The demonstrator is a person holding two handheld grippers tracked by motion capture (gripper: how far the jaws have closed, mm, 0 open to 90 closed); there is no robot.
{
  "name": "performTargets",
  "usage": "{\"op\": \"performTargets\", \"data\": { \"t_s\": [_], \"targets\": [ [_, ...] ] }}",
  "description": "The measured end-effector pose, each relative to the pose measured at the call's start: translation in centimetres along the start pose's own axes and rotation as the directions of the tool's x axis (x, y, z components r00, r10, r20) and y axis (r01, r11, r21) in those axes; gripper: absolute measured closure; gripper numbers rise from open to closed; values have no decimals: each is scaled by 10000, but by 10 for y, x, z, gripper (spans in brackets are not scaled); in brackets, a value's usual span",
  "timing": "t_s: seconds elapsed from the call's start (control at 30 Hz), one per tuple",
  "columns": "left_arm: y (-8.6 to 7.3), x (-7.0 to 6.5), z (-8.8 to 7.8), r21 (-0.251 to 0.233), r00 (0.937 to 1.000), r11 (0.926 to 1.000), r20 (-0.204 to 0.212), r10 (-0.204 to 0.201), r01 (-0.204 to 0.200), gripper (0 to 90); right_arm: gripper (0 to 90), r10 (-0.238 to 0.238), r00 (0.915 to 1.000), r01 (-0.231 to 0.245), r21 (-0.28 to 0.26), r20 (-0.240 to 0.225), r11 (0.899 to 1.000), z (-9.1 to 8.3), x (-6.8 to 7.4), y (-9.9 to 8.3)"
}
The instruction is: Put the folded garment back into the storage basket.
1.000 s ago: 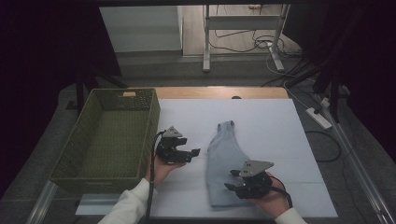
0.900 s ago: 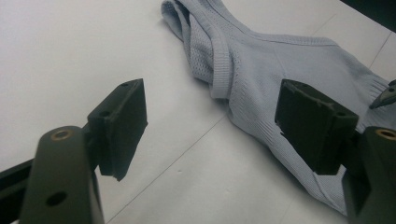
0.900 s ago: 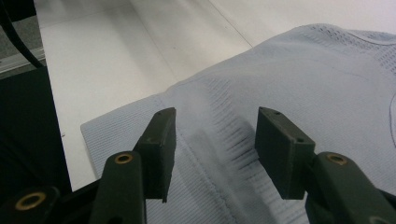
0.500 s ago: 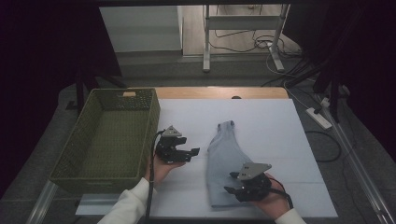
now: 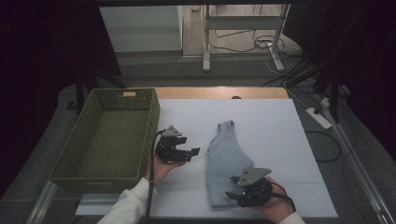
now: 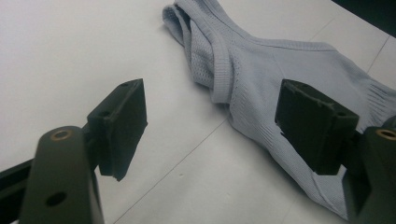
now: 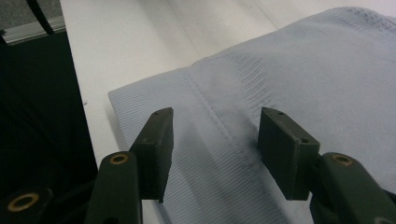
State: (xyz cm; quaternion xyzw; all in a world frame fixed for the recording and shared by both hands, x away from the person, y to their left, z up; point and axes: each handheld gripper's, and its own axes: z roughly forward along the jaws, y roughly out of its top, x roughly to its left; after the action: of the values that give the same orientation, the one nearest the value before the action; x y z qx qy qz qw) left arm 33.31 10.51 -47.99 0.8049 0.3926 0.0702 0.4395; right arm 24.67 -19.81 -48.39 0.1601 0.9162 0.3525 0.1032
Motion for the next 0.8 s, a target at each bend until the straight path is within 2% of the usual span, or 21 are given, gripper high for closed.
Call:
{"op": "performTargets", "data": {
  "t_s": [0.5,0.67,0.8],
  "targets": [
    [-1,1,0,3,10000,10000,-4,-64,64,253,438,-176,9998,175,-54,-99,9998,-4,4,0],
    [-1,0,0,36,10000,10000,-6,-41,41,252,433,-228,9991,227,-50,-351,9997,-4,7,1],
    [-1,0,0,40,10000,10000,-6,-10,10,252,428,-442,9969,440,-54,-649,9990,-2,12,2]
  ]
}}
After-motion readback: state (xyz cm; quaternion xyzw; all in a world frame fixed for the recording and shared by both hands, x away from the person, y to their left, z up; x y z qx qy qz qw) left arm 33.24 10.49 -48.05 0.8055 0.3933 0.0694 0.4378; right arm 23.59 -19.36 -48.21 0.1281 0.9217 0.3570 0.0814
